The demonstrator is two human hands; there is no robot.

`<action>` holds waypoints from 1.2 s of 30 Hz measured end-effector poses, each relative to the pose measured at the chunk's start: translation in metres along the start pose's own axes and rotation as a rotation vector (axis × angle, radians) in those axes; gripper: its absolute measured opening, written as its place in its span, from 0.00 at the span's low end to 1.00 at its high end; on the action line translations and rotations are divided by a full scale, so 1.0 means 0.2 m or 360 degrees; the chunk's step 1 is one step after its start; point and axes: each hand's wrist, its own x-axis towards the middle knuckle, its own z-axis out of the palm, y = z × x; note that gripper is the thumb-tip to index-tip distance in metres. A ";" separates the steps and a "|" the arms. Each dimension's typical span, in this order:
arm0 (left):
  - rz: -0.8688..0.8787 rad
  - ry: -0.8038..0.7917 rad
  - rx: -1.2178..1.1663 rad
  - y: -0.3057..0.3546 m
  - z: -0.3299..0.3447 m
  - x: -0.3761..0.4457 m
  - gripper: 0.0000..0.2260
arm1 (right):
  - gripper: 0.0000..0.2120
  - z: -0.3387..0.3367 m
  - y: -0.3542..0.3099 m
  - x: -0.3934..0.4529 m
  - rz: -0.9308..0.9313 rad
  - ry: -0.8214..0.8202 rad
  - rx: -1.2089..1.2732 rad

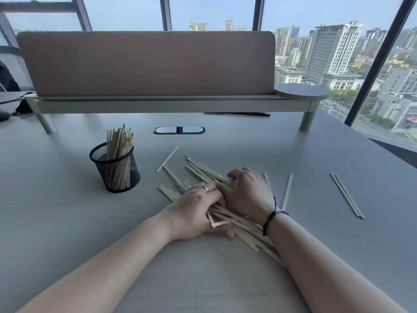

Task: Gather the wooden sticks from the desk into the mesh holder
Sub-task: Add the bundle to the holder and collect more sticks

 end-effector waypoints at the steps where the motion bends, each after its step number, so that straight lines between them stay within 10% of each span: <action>1: 0.0012 -0.0001 0.0027 0.00 0.01 0.01 0.25 | 0.26 0.00 0.00 0.00 0.0007 -0.0002 0.0019; 17: -0.0031 -0.0109 0.0245 0.00 0.04 0.14 0.26 | 0.15 -0.07 0.03 0.06 0.0181 0.0108 0.0566; 36: -0.0037 0.0832 -0.0048 -0.04 -0.07 0.19 0.29 | 0.16 -0.20 0.03 0.06 0.0323 0.0181 0.1526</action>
